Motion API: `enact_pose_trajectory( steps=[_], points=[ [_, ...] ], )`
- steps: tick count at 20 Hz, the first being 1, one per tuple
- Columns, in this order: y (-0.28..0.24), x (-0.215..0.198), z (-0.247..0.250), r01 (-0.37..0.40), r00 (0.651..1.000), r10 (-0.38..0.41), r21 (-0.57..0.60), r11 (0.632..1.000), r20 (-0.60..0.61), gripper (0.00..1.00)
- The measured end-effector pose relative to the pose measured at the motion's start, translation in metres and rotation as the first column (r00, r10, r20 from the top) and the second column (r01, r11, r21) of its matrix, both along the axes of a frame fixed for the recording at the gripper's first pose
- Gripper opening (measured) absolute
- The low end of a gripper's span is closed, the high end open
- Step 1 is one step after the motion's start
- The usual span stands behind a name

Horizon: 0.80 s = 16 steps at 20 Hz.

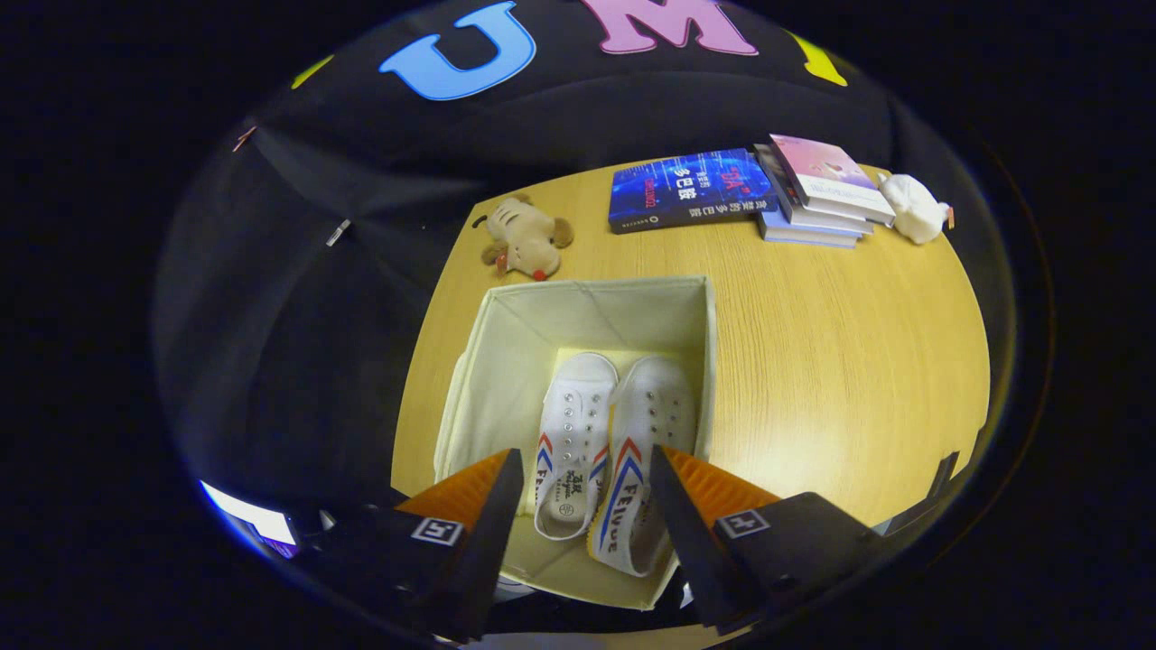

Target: Open the storage box then place both shoes into the box .Put the left shoe in first, then the right shoe, with the right side of both shoes facing outward in a uniform manner.

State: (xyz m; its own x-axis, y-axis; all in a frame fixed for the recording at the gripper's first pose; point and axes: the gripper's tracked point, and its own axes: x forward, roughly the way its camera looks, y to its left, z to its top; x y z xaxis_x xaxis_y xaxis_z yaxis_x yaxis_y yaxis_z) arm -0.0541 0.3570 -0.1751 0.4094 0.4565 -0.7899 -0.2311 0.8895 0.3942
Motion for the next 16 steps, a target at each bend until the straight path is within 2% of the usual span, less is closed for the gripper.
enact_pose_trajectory(
  steps=[1,4,9,12,16],
  points=[
    [-0.005,-0.001,0.004,-0.003,1.0,0.003,-0.005,1.0,0.025,0.96],
    [-0.025,0.0,0.015,0.014,0.997,-0.014,-0.003,1.0,0.072,0.99],
    [-0.079,0.012,0.039,0.073,0.983,-0.068,-0.02,0.997,0.173,0.99],
    [-0.118,0.026,0.065,0.115,0.958,-0.108,-0.01,0.993,0.267,0.99],
    [-0.173,0.041,0.106,0.139,0.906,-0.121,-0.015,0.99,0.407,0.99]
  ],
)
